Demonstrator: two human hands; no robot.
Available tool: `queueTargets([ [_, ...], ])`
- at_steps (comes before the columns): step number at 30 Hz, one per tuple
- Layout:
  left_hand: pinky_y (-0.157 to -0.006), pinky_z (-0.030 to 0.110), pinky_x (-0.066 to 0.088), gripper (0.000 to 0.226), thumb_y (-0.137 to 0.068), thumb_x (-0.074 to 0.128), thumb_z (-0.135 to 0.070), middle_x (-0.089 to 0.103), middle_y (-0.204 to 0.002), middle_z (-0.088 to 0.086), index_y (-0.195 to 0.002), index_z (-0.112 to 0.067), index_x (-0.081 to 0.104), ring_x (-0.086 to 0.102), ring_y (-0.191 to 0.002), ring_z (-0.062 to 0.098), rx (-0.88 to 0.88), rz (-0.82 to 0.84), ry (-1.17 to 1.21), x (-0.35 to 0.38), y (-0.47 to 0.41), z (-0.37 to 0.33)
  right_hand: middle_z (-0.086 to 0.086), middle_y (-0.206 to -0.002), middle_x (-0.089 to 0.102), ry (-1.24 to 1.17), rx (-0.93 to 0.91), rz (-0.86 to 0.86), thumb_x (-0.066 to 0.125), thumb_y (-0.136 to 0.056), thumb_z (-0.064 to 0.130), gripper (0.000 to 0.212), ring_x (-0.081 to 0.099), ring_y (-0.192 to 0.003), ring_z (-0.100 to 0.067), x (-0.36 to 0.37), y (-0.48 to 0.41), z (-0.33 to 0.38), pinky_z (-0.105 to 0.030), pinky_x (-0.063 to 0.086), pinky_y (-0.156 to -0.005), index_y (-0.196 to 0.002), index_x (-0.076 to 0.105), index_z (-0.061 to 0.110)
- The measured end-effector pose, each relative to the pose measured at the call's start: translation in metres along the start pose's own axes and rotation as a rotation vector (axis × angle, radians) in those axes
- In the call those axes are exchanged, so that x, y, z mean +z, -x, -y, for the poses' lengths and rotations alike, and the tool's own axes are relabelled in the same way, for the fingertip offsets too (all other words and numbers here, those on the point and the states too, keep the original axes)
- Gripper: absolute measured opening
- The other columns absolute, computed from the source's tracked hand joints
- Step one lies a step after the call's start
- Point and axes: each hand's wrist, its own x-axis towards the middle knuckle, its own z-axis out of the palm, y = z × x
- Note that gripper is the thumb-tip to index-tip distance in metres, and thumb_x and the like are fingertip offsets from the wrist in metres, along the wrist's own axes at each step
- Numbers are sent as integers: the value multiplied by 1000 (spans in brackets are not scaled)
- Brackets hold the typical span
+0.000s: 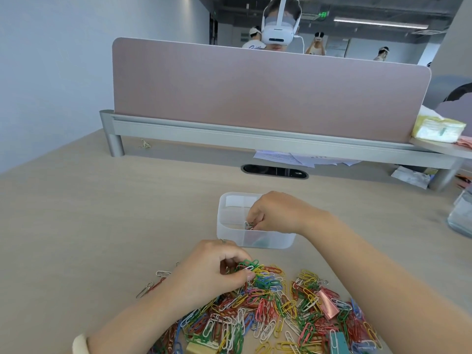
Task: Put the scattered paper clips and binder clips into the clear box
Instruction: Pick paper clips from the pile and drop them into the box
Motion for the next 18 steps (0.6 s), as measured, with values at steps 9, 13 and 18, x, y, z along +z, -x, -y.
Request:
queueTargets([
  [9, -56, 19, 40, 12, -73, 72, -18, 66, -64, 3, -70, -29, 70, 51, -57, 5, -56, -155, 160, -7, -10, -2, 4, -94, 73, -247, -15, -252, 54, -87, 9, 24, 65, -88, -8, 5, 37, -5, -20, 45, -79, -101, 69, 23],
  [13, -60, 28, 36, 8, -76, 69, -16, 64, -70, 24, -70, -21, 70, 48, -60, 12, -65, -286, 193, -21, -35, -3, 6, -87, 69, -384, -65, -399, 51, -86, 1, 26, 62, -75, -3, 7, 65, -1, -10, 44, -69, -94, 71, 16],
  [18, -49, 11, 34, 10, -77, 68, -13, 62, -58, -12, -71, -22, 68, 49, -46, -6, -62, -393, -26, -30, -74, 17, 14, -79, 66, -437, -95, -330, 53, -84, 0, 27, 63, -73, -7, 25, 90, -3, -7, 40, -61, -91, 70, 20],
])
